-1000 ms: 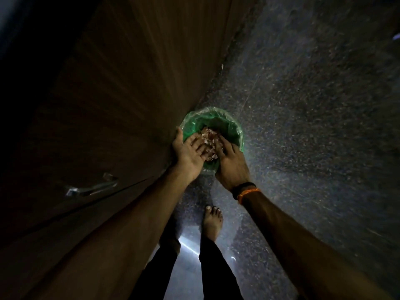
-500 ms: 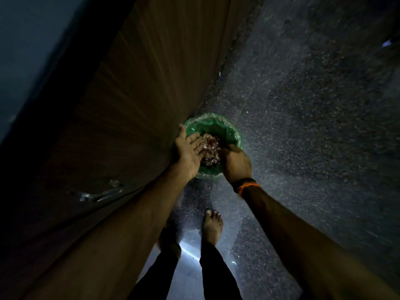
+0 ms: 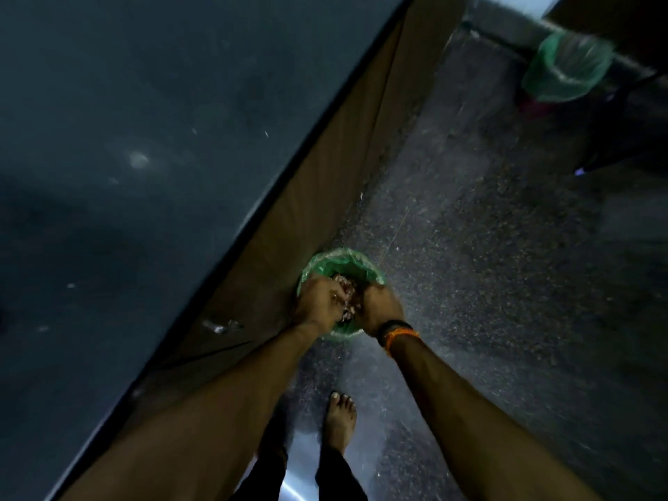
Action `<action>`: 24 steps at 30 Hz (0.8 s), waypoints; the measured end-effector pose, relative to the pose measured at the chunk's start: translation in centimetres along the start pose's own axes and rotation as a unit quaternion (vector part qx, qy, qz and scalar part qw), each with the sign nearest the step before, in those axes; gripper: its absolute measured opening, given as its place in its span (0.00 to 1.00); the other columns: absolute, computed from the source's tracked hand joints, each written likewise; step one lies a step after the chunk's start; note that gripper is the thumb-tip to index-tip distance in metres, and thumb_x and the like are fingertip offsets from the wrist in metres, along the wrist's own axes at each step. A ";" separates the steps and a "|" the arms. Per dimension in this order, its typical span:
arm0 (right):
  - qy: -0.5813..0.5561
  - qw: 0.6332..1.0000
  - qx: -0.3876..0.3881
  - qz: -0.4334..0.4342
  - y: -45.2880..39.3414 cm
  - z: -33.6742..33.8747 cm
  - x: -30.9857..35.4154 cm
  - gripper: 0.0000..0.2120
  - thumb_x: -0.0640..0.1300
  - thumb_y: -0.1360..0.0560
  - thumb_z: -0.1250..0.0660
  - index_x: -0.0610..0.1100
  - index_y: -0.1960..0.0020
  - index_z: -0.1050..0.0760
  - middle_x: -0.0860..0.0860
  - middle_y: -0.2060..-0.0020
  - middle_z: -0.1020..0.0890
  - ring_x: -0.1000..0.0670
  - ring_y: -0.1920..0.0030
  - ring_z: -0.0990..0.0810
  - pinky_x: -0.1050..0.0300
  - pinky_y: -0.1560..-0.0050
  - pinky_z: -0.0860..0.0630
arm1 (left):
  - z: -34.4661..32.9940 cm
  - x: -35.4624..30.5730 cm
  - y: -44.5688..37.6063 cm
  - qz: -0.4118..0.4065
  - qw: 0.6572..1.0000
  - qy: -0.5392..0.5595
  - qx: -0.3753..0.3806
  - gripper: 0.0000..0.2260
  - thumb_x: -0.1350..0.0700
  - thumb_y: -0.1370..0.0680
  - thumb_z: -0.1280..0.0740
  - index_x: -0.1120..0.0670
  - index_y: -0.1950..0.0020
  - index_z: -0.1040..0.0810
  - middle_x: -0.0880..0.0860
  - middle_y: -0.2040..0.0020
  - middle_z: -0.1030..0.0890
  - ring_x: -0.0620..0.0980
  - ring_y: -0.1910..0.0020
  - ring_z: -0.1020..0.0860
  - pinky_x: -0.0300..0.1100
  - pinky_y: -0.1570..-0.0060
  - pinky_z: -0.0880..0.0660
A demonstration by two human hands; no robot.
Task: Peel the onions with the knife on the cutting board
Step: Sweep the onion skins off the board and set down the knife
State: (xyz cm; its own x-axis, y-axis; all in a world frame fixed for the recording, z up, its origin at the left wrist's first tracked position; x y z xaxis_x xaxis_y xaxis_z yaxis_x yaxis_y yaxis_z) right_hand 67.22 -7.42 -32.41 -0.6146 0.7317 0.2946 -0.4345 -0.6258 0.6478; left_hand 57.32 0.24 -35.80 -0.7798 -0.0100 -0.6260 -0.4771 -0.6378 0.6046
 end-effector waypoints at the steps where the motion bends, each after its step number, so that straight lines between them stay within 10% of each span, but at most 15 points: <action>1: 0.005 1.000 -0.003 0.000 0.7 1.0 0.4 0.16 0.47 0.21 0.37 0.39 0.38 0.23 0.41 0.41 0.19 0.38 0.40 0.21 0.45 0.39 0.24 | 0.6 -1.5 1.0 -0.017 1.000 -0.019 0.006 0.08 0.67 0.29 0.29 0.61 0.51 0.16 0.60 0.48 0.16 0.56 0.48 0.21 0.41 0.48 0.26; 12: 0.088 0.966 -0.218 0.111 15.4 17.3 12.9 0.08 0.45 0.26 0.36 0.45 0.49 0.21 0.44 0.52 0.17 0.38 0.50 0.18 0.49 0.56 0.23 | 16.8 -13.0 17.3 -0.138 0.983 -0.045 -0.116 0.05 0.57 0.27 0.34 0.51 0.54 0.18 0.49 0.61 0.16 0.49 0.60 0.20 0.43 0.59 0.23; 24: 0.075 0.903 -0.247 0.344 25.3 15.0 37.9 0.06 0.44 0.24 0.36 0.45 0.53 0.21 0.48 0.56 0.17 0.42 0.55 0.19 0.50 0.57 0.22 | 34.3 -1.9 29.9 -0.111 0.962 0.012 -0.251 0.04 0.57 0.27 0.34 0.55 0.59 0.20 0.53 0.60 0.16 0.54 0.61 0.19 0.47 0.61 0.24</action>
State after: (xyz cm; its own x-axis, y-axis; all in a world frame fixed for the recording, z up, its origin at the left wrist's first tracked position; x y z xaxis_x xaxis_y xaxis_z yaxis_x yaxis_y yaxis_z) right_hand 42.80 8.52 5.69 -0.9171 0.1024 0.3852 -0.1340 -0.9894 -0.0560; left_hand 30.67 7.63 0.37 -0.6693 0.1547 -0.7267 -0.3704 -0.9174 0.1459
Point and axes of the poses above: each hand's wrist, its own y-axis away from the middle knuckle, its own z-axis out of the back of the hand, x = y × z, the point moved 8 cm from there along -y, towards the middle knuckle
